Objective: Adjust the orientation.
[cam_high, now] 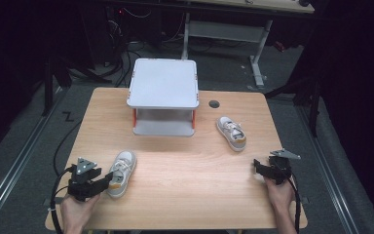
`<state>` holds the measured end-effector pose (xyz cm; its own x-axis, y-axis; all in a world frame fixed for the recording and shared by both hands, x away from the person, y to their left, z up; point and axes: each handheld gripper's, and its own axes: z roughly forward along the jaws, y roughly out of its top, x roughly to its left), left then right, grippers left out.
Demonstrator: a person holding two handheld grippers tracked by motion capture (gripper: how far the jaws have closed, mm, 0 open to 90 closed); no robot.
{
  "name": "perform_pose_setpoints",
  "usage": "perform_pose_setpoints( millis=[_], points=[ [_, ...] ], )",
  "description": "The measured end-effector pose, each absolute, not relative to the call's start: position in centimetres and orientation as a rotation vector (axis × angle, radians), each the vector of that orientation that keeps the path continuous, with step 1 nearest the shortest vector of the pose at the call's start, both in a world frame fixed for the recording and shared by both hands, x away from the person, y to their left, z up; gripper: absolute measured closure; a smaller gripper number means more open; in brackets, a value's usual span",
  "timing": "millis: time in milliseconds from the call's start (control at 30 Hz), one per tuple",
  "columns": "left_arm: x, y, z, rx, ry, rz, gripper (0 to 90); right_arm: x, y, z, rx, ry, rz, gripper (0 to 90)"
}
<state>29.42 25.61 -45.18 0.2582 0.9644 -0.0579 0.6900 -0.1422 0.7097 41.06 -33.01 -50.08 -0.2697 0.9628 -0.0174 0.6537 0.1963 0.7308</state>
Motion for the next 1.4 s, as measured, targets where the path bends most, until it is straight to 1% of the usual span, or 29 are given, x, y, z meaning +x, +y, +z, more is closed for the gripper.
perform_pose_setpoints(
  millis=[200,267,333,367,467,500,600,700,933,1133,1400],
  points=[
    [30.3,24.9,-45.5,1.955,1.469,0.522,55.6,41.1,-33.0,-50.1,1.504,1.998,0.853,31.8],
    [30.4,24.8,-45.6,1.960,1.462,0.518,59.9,41.1,-33.0,-50.1,1.504,1.998,0.853,31.7],
    [30.5,24.5,-45.8,1.969,1.464,0.543,64.3,41.0,-33.0,-50.1,1.507,1.998,0.853,31.7],
    [30.3,24.6,-45.8,1.955,1.475,0.551,67.5,41.0,-33.0,-50.1,1.507,1.998,0.853,31.7],
    [30.2,24.9,-45.8,1.935,1.484,0.551,72.4,41.1,-33.0,-50.1,1.503,1.999,0.853,31.7],
    [29.9,24.9,-45.7,1.920,1.484,0.590,76.2,41.1,-33.0,-50.1,1.504,1.999,0.853,31.7],
    [29.7,25.0,-45.7,1.892,1.476,0.603,81.6,41.1,-33.0,-50.1,1.508,1.998,0.853,31.7],
    [29.9,24.8,-45.4,1.853,1.477,0.625,83.5,41.1,-33.0,-50.1,1.508,1.999,0.855,31.7],
    [30.5,23.3,-44.3,1.873,1.423,0.642,84.3,41.1,-33.0,-50.1,1.508,1.999,0.855,31.7],
    [31.9,20.4,-43.3,1.921,1.330,0.602,84.4,41.1,-33.0,-50.1,1.508,1.999,0.855,31.6],
    [33.6,17.4,-42.8,1.946,1.266,0.555,84.4,41.0,-33.0,-50.1,1.514,1.994,0.853,31.4]
  ],
)
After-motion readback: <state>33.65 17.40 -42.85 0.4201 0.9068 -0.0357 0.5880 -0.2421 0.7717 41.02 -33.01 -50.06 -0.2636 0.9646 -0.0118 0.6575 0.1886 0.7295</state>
